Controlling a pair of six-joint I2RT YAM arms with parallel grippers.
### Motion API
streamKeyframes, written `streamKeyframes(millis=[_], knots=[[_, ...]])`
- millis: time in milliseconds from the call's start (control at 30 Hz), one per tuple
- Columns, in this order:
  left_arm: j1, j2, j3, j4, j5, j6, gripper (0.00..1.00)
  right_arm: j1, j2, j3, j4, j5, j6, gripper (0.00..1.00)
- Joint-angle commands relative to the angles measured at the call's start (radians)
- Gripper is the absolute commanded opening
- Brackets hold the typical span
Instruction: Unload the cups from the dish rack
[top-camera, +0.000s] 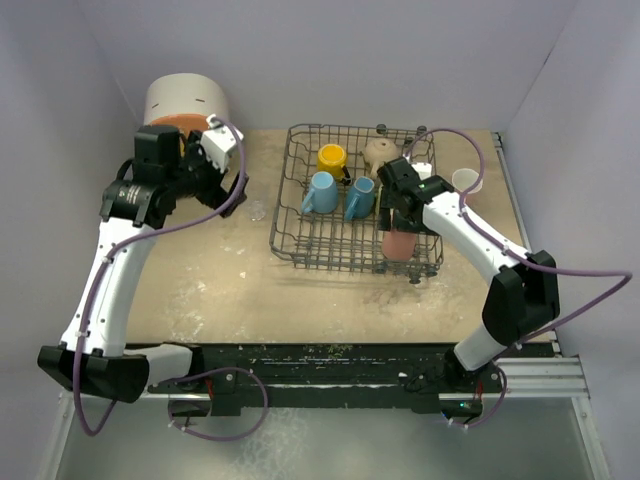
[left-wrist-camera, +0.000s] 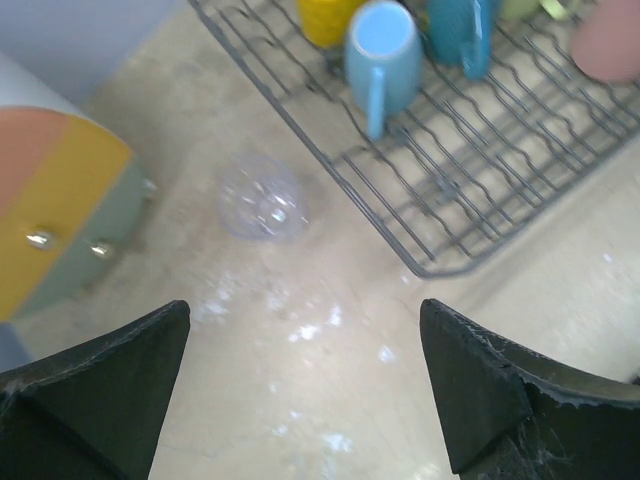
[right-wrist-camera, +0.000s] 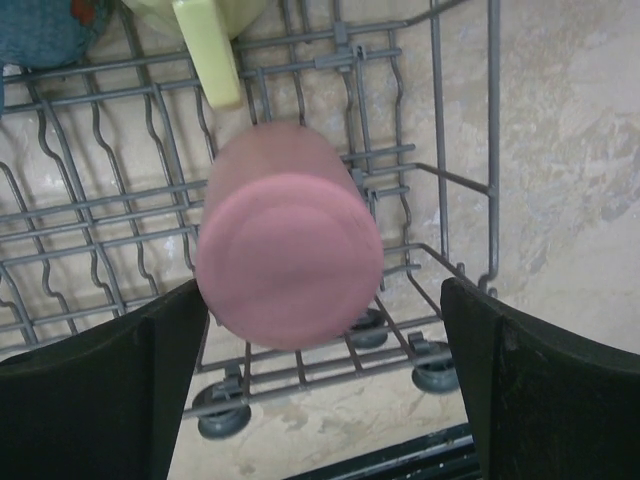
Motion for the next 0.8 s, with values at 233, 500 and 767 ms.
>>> streamKeyframes(millis=[233, 500, 767], knots=[[-0.003, -0.157, -0.255, -0.089, 0.165, -0.005, 0.99, -0.015, 0.038, 0.043, 0.086, -0.043, -0.082, 0.85], [-0.004, -0.192, -0.245, -0.080, 0.211, 0.004, 0.99, -0.024, 0.001, -0.050, 0.130, -0.090, -0.081, 0.73], [-0.003, -0.194, -0.226, -0.076, 0.235, -0.010, 0.99, -0.028, -0.014, -0.008, 0.097, -0.092, -0.091, 0.46]])
